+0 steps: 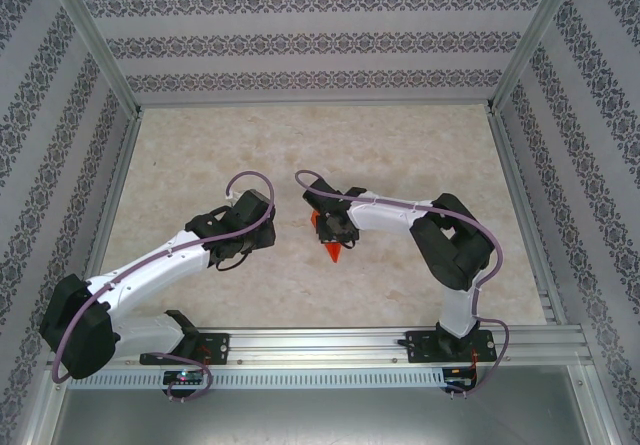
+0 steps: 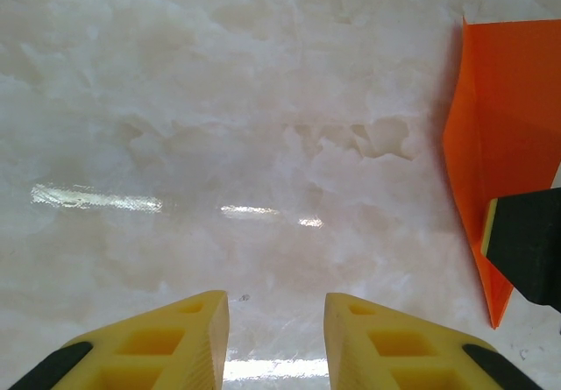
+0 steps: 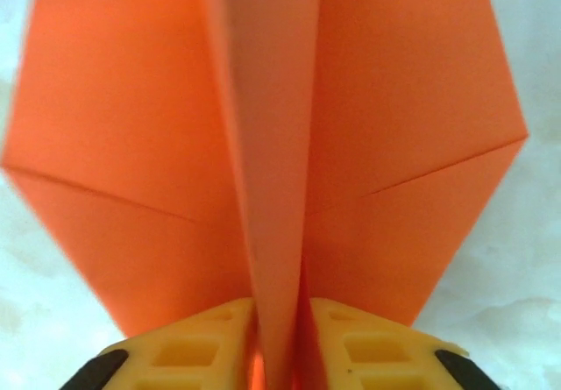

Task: Fold a paper plane with a square sheet of paper (pick it up from the middle)
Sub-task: Move a paper plane to the center of the table, then reset both arms

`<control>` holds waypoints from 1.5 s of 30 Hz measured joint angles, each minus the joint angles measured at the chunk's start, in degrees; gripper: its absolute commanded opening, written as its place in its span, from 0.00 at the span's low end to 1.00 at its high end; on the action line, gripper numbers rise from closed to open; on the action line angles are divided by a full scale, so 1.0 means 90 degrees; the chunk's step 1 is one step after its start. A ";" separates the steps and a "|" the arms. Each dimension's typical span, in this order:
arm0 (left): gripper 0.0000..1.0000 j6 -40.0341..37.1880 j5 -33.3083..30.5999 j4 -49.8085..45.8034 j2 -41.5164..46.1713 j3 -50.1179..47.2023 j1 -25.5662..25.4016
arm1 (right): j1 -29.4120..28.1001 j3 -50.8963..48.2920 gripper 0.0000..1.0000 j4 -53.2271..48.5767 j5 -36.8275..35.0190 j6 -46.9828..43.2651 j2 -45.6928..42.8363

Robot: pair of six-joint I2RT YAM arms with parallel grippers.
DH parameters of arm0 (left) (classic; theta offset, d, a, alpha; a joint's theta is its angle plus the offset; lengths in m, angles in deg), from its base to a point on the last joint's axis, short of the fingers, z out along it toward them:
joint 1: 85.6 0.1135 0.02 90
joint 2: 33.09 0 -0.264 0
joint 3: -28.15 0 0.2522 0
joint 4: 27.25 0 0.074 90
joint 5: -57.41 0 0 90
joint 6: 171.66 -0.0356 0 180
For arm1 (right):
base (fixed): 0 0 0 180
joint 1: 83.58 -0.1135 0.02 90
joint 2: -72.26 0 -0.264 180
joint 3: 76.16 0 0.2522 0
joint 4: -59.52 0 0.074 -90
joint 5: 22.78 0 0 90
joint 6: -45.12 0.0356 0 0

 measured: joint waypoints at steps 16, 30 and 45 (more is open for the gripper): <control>0.41 -0.0075 -0.0481 -0.0019 0.0415 0.0000 0.0039 | -0.0051 0.0100 0.72 -0.0452 -0.1394 -0.0294 -0.2739; 1.00 -0.0634 -0.1843 -0.0126 0.1197 -0.0214 0.0109 | 0.1401 -0.1829 0.98 0.0775 -0.4507 -0.1685 -0.4177; 1.00 -0.1809 -0.2368 0.0189 0.1086 -0.0665 0.3016 | 0.3531 -0.3655 0.98 0.5141 -0.2963 -0.4082 -0.3245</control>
